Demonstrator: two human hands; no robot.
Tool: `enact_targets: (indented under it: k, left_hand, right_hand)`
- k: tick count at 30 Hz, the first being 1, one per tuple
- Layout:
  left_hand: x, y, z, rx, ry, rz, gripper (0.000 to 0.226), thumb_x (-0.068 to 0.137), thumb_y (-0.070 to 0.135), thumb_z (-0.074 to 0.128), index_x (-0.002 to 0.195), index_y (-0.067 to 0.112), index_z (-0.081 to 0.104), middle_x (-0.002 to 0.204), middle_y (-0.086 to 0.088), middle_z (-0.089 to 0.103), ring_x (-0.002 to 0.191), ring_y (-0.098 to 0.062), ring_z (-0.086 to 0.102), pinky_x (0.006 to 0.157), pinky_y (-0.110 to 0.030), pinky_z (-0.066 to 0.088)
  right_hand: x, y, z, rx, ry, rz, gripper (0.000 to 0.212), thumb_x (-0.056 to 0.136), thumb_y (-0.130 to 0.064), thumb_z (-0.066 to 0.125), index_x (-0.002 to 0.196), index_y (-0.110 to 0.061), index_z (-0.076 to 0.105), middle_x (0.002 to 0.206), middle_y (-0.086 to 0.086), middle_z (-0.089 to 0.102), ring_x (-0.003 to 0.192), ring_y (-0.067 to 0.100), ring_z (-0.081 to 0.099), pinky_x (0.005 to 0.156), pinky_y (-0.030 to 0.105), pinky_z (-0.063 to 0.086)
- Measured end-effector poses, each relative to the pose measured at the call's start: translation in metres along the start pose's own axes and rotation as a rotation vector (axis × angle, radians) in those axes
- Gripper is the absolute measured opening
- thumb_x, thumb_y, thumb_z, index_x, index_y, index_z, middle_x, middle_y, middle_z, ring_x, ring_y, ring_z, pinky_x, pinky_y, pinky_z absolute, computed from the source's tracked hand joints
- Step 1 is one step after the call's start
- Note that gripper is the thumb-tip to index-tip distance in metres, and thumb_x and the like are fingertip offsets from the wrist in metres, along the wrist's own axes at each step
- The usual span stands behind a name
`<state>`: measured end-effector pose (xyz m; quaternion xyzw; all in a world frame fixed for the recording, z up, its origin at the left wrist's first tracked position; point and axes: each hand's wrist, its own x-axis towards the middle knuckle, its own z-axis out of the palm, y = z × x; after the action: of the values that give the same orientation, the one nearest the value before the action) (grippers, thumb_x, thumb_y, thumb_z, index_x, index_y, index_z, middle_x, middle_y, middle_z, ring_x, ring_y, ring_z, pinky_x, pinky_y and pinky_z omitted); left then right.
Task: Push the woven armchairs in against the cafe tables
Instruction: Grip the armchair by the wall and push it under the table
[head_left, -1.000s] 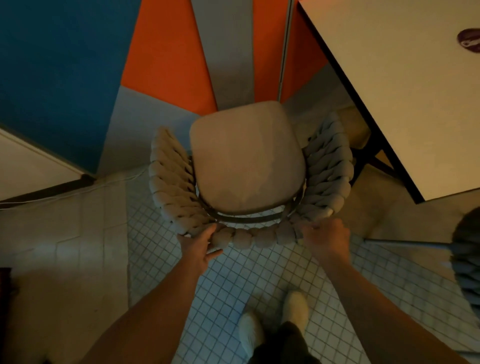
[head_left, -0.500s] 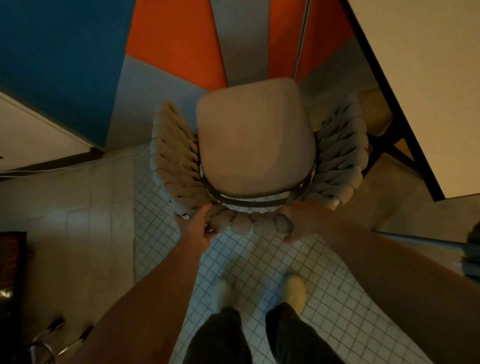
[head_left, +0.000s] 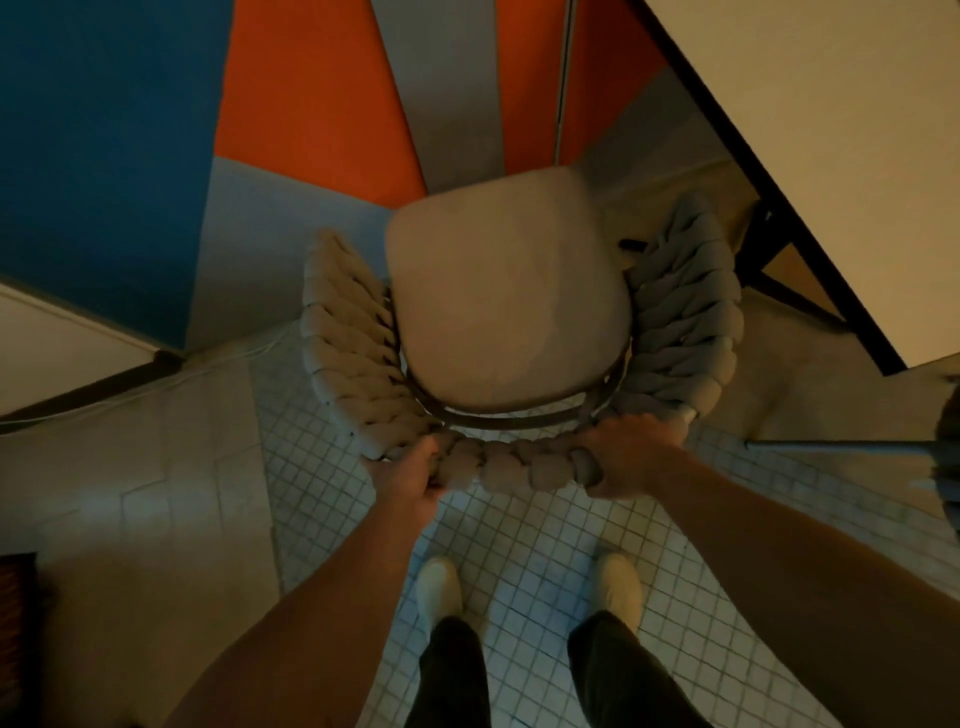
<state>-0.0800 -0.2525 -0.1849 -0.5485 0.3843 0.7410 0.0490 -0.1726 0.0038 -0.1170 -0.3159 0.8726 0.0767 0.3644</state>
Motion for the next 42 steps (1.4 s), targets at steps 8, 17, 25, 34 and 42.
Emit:
enact_targets:
  k: [8,17,25,34,42]
  left_hand:
    - [0.039,0.049,-0.027,0.162,-0.070,0.089,0.086,0.057,0.008,0.086,0.136,0.023,0.056,0.123,-0.013,0.069,0.104,-0.037,0.071,0.073,-0.058,0.059]
    - [0.048,0.100,-0.026,0.325,-0.143,0.070,0.058,0.085,0.002,0.070,0.139,0.017,0.053,0.127,-0.015,0.065,0.108,-0.034,0.066,0.059,-0.044,0.061]
    - [0.064,0.113,-0.036,0.400,-0.178,0.078,0.058,0.085,0.011,0.074,0.138,0.020,0.054,0.124,-0.011,0.066,0.103,-0.030,0.067,0.057,-0.041,0.060]
    - [0.044,0.112,-0.044,0.368,-0.113,0.205,0.079,0.078,0.037,0.083,0.146,0.030,0.044,0.131,-0.004,0.063,0.104,-0.028,0.070,0.074,-0.052,0.062]
    - [0.022,0.111,-0.040,0.356,-0.020,0.340,0.049,0.091,0.031,0.070,0.137,0.021,0.057,0.129,-0.005,0.063,0.104,-0.021,0.065,0.072,-0.041,0.061]
  right_hand:
    - [0.008,-0.053,0.009,0.114,0.030,0.108,0.057,0.084,-0.056,0.061,0.135,-0.032,0.051,0.126,0.000,0.062,0.116,0.024,0.059,0.091,0.037,0.048]
    - [0.027,-0.097,0.012,0.241,0.093,0.219,0.053,0.080,-0.057,0.062,0.129,-0.037,0.054,0.116,-0.004,0.066,0.106,0.021,0.063,0.088,0.037,0.052]
    - [0.037,-0.109,0.012,0.297,0.100,0.241,0.051,0.078,-0.057,0.061,0.125,-0.038,0.054,0.109,-0.005,0.067,0.099,0.020,0.064,0.084,0.038,0.054]
    - [0.006,-0.122,0.017,0.954,0.924,0.189,0.017,0.084,-0.023,0.063,0.082,-0.009,0.072,0.077,0.004,0.070,0.070,0.016,0.063,0.064,0.037,0.054]
    - [-0.020,-0.158,0.040,1.565,0.708,0.706,0.038,0.092,-0.040,0.067,0.072,-0.009,0.066,0.060,0.004,0.064,0.048,0.005,0.060,0.051,0.031,0.055]
